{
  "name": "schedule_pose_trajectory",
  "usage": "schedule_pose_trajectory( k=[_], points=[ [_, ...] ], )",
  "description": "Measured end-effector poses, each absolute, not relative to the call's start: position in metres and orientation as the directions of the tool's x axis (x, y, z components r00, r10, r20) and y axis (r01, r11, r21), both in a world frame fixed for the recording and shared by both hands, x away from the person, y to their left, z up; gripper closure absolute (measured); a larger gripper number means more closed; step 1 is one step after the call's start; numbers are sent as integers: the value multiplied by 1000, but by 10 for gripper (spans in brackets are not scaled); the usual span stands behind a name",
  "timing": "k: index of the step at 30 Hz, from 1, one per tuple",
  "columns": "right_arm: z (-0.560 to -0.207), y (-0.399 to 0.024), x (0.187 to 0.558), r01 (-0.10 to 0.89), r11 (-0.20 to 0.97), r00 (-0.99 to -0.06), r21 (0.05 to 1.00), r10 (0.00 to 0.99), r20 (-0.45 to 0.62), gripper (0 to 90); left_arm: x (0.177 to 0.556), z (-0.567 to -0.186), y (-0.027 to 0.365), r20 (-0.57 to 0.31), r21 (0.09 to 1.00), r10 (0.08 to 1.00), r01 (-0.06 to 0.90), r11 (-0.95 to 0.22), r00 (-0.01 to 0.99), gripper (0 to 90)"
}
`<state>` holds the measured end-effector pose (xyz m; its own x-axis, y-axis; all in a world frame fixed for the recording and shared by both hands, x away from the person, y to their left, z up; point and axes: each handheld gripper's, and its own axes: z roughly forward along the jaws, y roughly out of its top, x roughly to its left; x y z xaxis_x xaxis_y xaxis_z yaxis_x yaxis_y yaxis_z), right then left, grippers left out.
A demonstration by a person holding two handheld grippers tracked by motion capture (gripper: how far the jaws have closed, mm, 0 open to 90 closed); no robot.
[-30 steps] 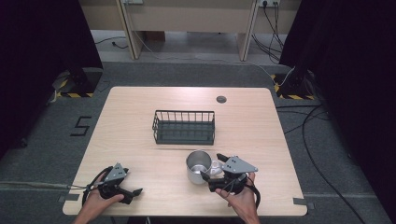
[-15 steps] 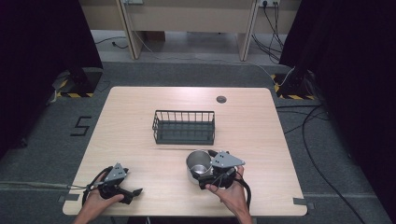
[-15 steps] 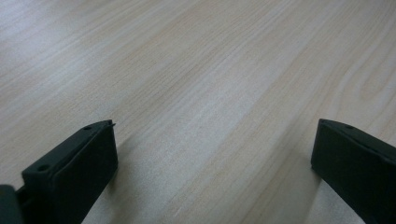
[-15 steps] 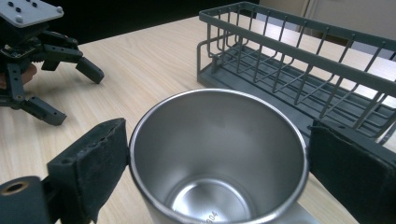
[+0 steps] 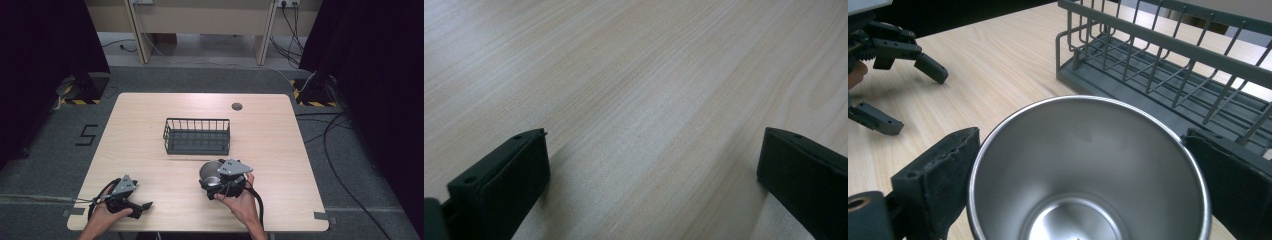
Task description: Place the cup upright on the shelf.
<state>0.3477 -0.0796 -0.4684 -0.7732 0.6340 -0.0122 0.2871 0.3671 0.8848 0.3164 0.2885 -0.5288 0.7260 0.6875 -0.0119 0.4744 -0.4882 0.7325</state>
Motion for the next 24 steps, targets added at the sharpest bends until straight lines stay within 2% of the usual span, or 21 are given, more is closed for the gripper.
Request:
schedule_pose_trajectory(
  k=[15,24],
  points=[
    [-467,-78,347,264,372,-774,890,633,-34,62,316,-529,289,-12,732,687,474,-488,726,0],
    [-454,-79,349,238,356,-773,904,633,-45,63,316,-529,289,-12,733,688,474,-488,726,0]
  ],
)
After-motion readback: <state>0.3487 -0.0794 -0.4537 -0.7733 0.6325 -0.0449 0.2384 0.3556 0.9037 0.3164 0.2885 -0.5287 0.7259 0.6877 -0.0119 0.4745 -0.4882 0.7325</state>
